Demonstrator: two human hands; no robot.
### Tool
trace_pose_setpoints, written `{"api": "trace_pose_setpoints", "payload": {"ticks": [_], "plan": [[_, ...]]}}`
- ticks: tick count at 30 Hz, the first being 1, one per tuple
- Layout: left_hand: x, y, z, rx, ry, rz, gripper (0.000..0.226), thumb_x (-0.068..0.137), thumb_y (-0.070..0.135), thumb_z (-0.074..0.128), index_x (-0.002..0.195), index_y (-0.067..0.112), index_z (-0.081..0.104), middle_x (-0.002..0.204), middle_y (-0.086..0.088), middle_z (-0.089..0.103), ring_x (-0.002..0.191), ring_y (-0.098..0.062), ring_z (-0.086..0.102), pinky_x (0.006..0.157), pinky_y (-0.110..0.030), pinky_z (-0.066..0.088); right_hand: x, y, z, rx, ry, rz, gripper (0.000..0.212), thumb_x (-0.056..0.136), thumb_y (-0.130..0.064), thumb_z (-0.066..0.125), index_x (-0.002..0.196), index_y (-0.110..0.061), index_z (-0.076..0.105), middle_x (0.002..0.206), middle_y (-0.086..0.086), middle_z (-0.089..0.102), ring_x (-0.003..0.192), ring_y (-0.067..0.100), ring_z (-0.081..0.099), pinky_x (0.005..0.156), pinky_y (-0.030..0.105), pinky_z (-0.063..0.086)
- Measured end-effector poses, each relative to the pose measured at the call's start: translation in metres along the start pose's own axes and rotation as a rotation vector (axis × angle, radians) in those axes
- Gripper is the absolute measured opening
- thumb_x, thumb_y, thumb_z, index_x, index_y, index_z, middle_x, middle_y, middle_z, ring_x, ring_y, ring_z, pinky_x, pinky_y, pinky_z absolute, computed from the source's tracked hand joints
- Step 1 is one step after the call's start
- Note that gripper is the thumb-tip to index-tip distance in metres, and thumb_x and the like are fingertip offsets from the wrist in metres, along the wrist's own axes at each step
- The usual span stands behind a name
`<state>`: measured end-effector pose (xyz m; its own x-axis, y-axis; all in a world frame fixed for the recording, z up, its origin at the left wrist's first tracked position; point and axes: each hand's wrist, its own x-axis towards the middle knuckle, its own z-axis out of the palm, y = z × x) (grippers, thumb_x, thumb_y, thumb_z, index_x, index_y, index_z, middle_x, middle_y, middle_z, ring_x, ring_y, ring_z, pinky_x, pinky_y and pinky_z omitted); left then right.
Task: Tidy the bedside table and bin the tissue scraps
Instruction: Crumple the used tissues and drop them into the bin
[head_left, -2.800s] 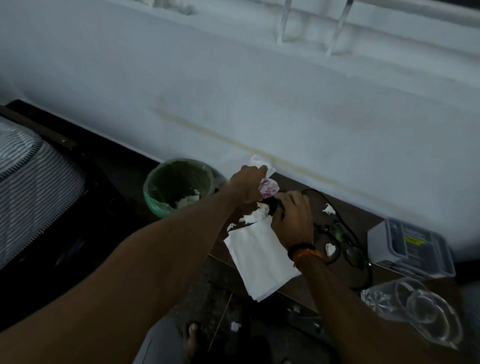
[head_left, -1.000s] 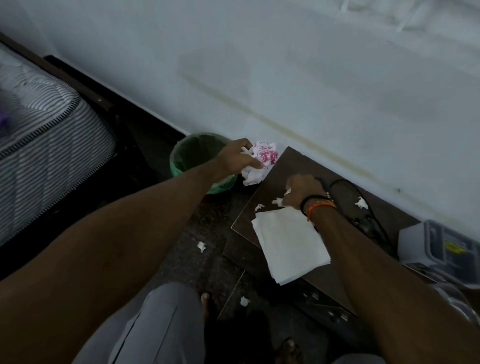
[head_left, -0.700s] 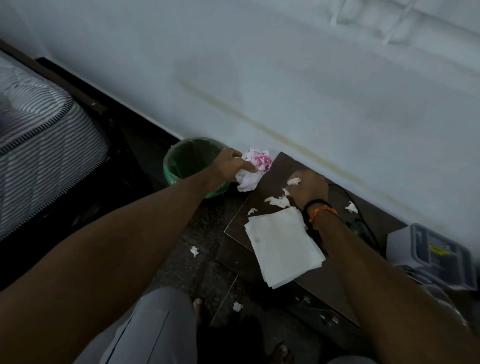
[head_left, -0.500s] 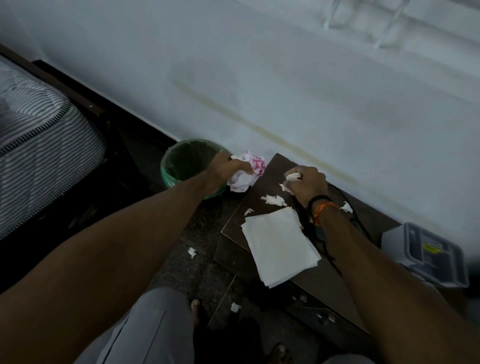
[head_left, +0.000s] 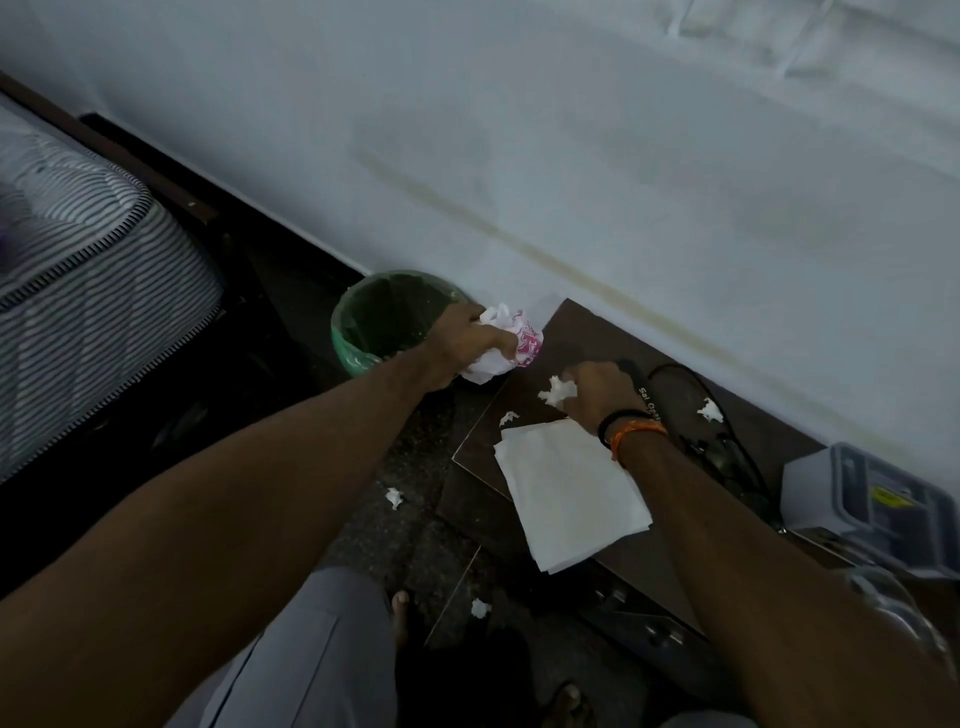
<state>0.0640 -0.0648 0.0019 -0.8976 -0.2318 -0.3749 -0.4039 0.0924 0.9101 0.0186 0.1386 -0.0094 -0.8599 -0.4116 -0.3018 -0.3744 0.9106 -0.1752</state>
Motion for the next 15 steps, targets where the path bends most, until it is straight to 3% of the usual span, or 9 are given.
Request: {"api": "trace_pose_setpoints", "payload": {"ticks": [3,5,8,10,12,14,15], "plan": [[0.004,-0.002,0.001,0.034,0.035,-0.011,0.022,0.068,0.008,0.080,0.088,0.011,0.072,0.082,-0.004,0.071,0.066,-0.014,0.065,0.049,-0.019,0.053,0.002,0.004,0.000,0.076,0.073,0.004,0.045,0.089,-0.024,0.068,0.131,-0.009,0.059,0.130,0.014,0.062,0.120,0.031,0.057,0.101,0.038,0.044],[0.005,-0.002,0.000,-0.001,0.009,-0.022,0.017,0.068,0.008,0.078,0.083,0.011,0.071,0.082,-0.006,0.070,0.069,-0.017,0.065,0.059,-0.024,0.054,0.004,0.008,-0.002,0.187,0.153,0.028,0.045,0.087,-0.025,0.070,0.127,-0.007,0.062,0.126,0.016,0.064,0.115,0.031,0.060,0.096,0.036,0.046],[0.004,-0.001,0.001,-0.071,-0.043,-0.065,0.013,0.068,0.008,0.073,0.081,0.010,0.069,0.082,-0.007,0.069,0.075,-0.022,0.065,0.067,-0.029,0.053,0.006,0.012,-0.011,0.429,0.239,0.084,0.029,0.083,-0.027,0.073,0.100,-0.005,0.072,0.100,0.014,0.073,0.088,0.025,0.066,0.078,0.032,0.051],[0.003,-0.001,0.004,-0.158,-0.054,-0.083,0.010,0.069,0.006,0.070,0.077,0.008,0.065,0.076,-0.010,0.065,0.071,-0.026,0.062,0.062,-0.030,0.051,0.007,0.012,-0.020,0.656,0.251,0.146,0.021,0.080,-0.024,0.076,0.085,-0.005,0.072,0.084,0.010,0.073,0.075,0.021,0.065,0.074,0.034,0.053],[0.001,0.000,0.007,-0.271,-0.102,-0.055,0.013,0.069,0.004,0.066,0.077,0.012,0.061,0.068,-0.009,0.055,0.062,-0.026,0.054,0.051,-0.025,0.044,0.006,0.009,-0.029,0.930,0.238,0.182,0.018,0.077,-0.018,0.080,0.085,-0.003,0.073,0.076,0.009,0.071,0.065,0.019,0.063,0.071,0.034,0.054],[0.001,0.001,0.013,-0.403,-0.175,-0.069,0.043,0.078,-0.003,0.062,0.113,0.021,0.063,0.083,-0.007,0.057,0.067,-0.022,0.057,0.051,-0.022,0.047,0.005,0.004,-0.037,1.097,0.199,0.139,0.016,0.075,-0.012,0.081,0.083,-0.001,0.073,0.071,0.011,0.069,0.058,0.020,0.060,0.068,0.034,0.052],[0.001,0.001,0.017,-0.484,-0.218,-0.100,0.060,0.082,-0.006,0.060,0.132,0.026,0.054,0.101,-0.010,0.059,0.077,-0.023,0.062,0.056,-0.025,0.053,0.006,0.002,-0.039,1.120,0.184,0.127,0.016,0.073,-0.012,0.081,0.082,-0.001,0.073,0.069,0.012,0.068,0.057,0.020,0.059,0.066,0.033,0.051]]}}
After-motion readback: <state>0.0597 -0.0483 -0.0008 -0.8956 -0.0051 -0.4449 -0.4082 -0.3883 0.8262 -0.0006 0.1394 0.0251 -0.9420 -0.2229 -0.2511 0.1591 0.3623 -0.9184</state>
